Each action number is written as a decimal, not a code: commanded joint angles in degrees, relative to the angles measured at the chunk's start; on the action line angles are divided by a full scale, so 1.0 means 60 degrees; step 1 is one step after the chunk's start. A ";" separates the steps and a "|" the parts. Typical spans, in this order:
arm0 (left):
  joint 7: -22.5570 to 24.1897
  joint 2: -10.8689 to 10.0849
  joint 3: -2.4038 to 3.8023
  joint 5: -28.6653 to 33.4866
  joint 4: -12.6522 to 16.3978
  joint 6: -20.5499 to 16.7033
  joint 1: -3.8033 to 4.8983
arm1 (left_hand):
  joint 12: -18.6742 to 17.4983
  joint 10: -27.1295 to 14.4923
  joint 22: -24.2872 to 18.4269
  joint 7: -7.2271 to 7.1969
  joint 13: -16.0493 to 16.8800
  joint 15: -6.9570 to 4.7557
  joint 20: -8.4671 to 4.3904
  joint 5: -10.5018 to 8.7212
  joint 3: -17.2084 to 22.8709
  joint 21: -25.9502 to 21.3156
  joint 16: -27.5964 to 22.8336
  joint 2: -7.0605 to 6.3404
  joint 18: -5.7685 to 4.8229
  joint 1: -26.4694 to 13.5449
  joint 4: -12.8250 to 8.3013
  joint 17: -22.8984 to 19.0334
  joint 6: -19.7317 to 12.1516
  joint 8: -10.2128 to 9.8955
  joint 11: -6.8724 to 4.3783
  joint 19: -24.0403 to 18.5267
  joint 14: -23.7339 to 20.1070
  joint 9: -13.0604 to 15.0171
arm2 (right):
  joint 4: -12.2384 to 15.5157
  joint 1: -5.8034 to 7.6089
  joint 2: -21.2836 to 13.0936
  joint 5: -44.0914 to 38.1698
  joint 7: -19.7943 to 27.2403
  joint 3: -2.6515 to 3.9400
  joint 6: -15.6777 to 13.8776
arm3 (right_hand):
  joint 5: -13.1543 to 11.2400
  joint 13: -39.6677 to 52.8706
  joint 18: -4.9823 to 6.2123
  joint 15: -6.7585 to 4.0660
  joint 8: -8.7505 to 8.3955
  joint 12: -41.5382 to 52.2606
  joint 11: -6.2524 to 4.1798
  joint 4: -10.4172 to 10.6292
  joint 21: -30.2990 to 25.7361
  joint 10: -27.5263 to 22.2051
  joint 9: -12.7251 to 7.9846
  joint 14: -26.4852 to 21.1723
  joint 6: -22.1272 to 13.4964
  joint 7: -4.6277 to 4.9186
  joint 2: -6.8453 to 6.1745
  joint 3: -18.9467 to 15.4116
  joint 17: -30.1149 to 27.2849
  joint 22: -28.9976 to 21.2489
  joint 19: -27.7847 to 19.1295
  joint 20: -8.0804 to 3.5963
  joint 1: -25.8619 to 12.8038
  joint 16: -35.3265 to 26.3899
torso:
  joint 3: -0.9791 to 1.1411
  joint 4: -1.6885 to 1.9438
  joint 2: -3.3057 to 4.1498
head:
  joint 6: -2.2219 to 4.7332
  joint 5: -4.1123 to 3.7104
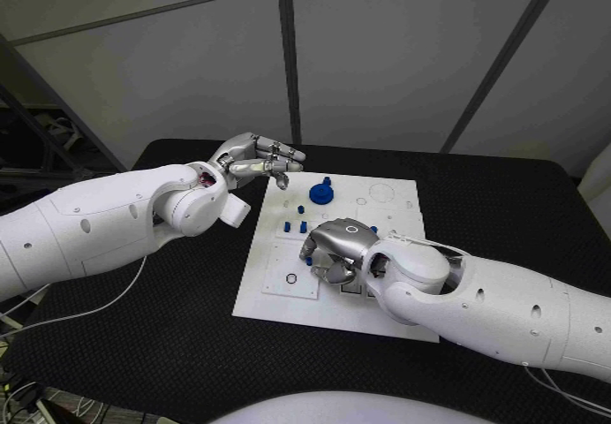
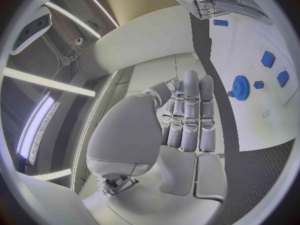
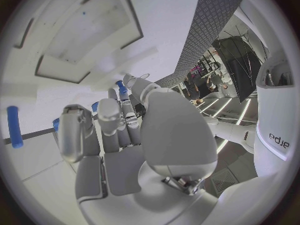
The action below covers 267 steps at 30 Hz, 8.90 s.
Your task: Assemble the parts on the task board
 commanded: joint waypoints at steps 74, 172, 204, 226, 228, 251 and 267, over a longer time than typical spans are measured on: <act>-0.0155 -0.0044 -0.0027 0.0042 -0.0052 0.0262 0.0009 | -0.0025 -0.0099 0.0004 0.0035 0.0014 0.0054 0.0034 -0.0100 -0.0059 -0.0063 -0.0102 0.0014 -0.0117 -0.0075 -0.0035 -0.0021 -0.0057 -0.0041 0.0011 -0.0085 0.0033 -0.0015 | 0.0361 0.0175 -0.2065 0.0144 -0.0729 0.1284 0.1270 | -0.0598 0.0085 0.0055 -0.0347 0.0263 0.0485 -0.0524 0.0304 0.0215 0.1799 0.0066 0.0087 0.0923 -0.0421 0.0503 -0.0137 -0.0170 0.1406 0.0327 -0.0268 0.0402 0.0281 | 0.0001 -0.0038 -0.0006 | 0.0201 -0.0248; -0.0206 0.0178 -0.0029 0.0042 -0.0235 0.0274 0.0012 | -0.0020 -0.0101 0.0003 0.0034 0.0022 0.0052 0.0036 -0.0094 -0.0049 -0.0075 -0.0129 0.0057 -0.0112 -0.0064 -0.0049 -0.0027 -0.0050 -0.0036 0.0009 -0.0083 0.0047 -0.0012 | 0.0592 0.0037 0.0154 -0.0056 0.0044 0.0200 0.1036 | -0.0529 0.0152 -0.0026 -0.0473 0.0309 0.0179 -0.0628 0.0103 0.0514 0.2175 0.0221 0.0088 0.1399 -0.0536 0.0625 -0.0043 -0.0117 0.1678 0.0479 -0.0415 0.0282 0.0393 | -0.0004 -0.0046 -0.0019 | -0.0031 0.0159; -0.0323 0.0166 -0.0030 0.0042 -0.0272 0.0358 0.0010 | -0.0019 -0.0106 0.0003 0.0036 0.0027 0.0055 0.0040 -0.0094 -0.0058 -0.0084 -0.0148 0.0070 -0.0112 -0.0080 -0.0050 -0.0030 -0.0051 -0.0037 0.0011 -0.0082 0.0055 -0.0011 | 0.0818 0.0030 0.0007 0.0319 0.0768 -0.0023 -0.1755 | -0.0772 0.0000 0.0291 0.0098 0.0014 0.0024 0.0073 0.0548 -0.0825 -0.0937 -0.0097 -0.0224 -0.0842 -0.0593 -0.0178 -0.1777 -0.1384 0.0650 -0.0122 0.0110 0.0229 -0.0306 | 0.0011 -0.0047 -0.0016 | 0.0052 0.0123; -0.0311 0.0008 -0.0126 0.0042 -0.0239 0.0337 -0.0007 | -0.0019 -0.0106 0.0003 0.0036 0.0027 0.0055 0.0040 -0.0094 -0.0058 -0.0084 -0.0148 0.0070 -0.0112 -0.0080 -0.0050 -0.0030 -0.0051 -0.0037 0.0011 -0.0082 0.0055 -0.0011 | 0.3227 0.0049 -0.4814 0.4056 -0.1964 0.0571 -0.1716 | -0.0706 0.4084 -0.0225 -0.1001 0.0948 0.4710 -0.1262 0.2468 0.1242 0.3980 0.1222 0.0364 0.1000 -0.1024 -0.0145 -0.2852 0.1147 0.2305 0.0870 -0.0820 -0.1421 0.1403 | -0.0058 -0.0261 -0.0116 | 0.0287 -0.0956; -0.0308 0.0019 -0.0134 0.0042 -0.0236 0.0344 -0.0015 | -0.0019 -0.0106 0.0003 0.0036 0.0027 0.0055 0.0040 -0.0094 -0.0058 -0.0084 -0.0148 0.0070 -0.0112 -0.0080 -0.0050 -0.0030 -0.0051 -0.0037 0.0011 -0.0082 0.0055 -0.0011 | 0.3301 0.0037 -0.4978 0.3818 -0.2360 0.0572 -0.1598 | -0.0695 0.6789 -0.0279 -0.1005 0.1116 0.7251 -0.1268 0.2693 0.1453 0.3966 0.1791 0.0399 0.0958 -0.1152 -0.0061 -0.3056 0.1560 0.2470 0.0965 -0.0940 -0.1521 0.1669 | -0.0060 -0.0260 -0.0119 | 0.0280 -0.1004; -0.0288 -0.0031 -0.0156 0.0042 -0.0214 0.0353 -0.0061 | -0.0020 -0.0114 0.0003 0.0038 0.0030 0.0058 0.0042 -0.0100 -0.0069 -0.0094 -0.0166 0.0063 -0.0112 -0.0090 -0.0059 -0.0033 -0.0056 -0.0039 0.0014 -0.0084 0.0054 -0.0011 | 0.3422 -0.0917 -0.4629 0.2288 -0.4394 0.0543 -0.1173 | -0.0623 1.0999 -0.0293 -0.0982 0.1310 1.0830 -0.1301 0.2788 0.1504 0.3655 0.4553 0.0461 0.0198 -0.1091 0.0003 -0.4067 0.2561 0.2509 0.0989 -0.0891 -0.2319 0.2249 | -0.0063 -0.0251 -0.0126 | 0.0191 -0.0998; -0.0297 -0.0028 -0.0156 0.0042 -0.0217 0.0360 -0.0076 | -0.0020 -0.0114 0.0003 0.0038 0.0030 0.0058 0.0042 -0.0100 -0.0069 -0.0094 -0.0166 0.0063 -0.0112 -0.0090 -0.0059 -0.0033 -0.0056 -0.0039 0.0014 -0.0084 0.0054 -0.0011 | 0.3086 -0.1025 -0.4119 0.2149 -0.4553 0.0533 -0.0835 | -0.0599 1.1210 -0.0293 -0.0984 0.1303 1.1005 -0.1305 0.2785 0.1504 0.3717 0.4791 0.0485 0.0189 -0.1099 0.0019 -0.4132 0.2709 0.2509 0.0989 -0.0889 -0.2446 0.2321 | -0.0067 -0.0238 -0.0124 | 0.0161 -0.0960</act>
